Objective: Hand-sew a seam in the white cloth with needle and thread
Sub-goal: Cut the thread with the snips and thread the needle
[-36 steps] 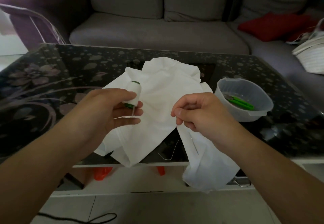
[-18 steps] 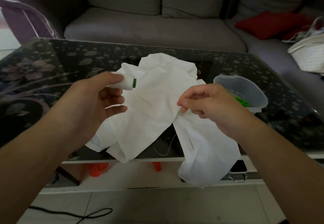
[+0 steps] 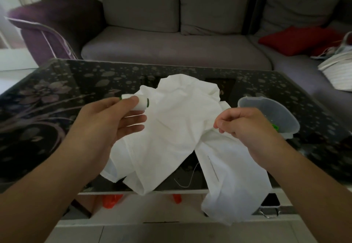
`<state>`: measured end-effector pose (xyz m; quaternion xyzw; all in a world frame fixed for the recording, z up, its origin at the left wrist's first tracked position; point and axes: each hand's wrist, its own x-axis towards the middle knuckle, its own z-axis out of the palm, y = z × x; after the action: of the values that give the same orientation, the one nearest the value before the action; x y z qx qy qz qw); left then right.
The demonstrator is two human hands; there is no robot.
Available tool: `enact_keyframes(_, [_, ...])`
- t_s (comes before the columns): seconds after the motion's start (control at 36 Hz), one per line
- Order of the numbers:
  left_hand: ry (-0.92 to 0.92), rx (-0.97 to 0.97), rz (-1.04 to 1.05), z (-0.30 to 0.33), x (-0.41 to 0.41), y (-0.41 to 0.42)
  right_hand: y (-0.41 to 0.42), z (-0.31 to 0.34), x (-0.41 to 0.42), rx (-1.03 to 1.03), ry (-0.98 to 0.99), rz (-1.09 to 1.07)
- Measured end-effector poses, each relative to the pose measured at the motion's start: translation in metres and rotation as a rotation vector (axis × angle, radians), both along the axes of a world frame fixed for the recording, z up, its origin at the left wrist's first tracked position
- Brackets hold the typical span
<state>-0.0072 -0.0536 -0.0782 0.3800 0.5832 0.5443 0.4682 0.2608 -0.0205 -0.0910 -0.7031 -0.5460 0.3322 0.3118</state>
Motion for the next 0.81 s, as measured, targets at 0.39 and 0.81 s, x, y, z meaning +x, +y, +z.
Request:
enact_keyframes(0.39, [-0.085, 0.086, 0.028, 0.009, -0.008, -0.002, 0.002, -0.002, -0.007, -0.067, -0.073, -0.081])
enact_keyframes(0.81, [-0.073, 0.042, -0.206, 0.007, 0.011, -0.016, -0.033, 0.017, -0.048, 0.211, -0.051, 0.349])
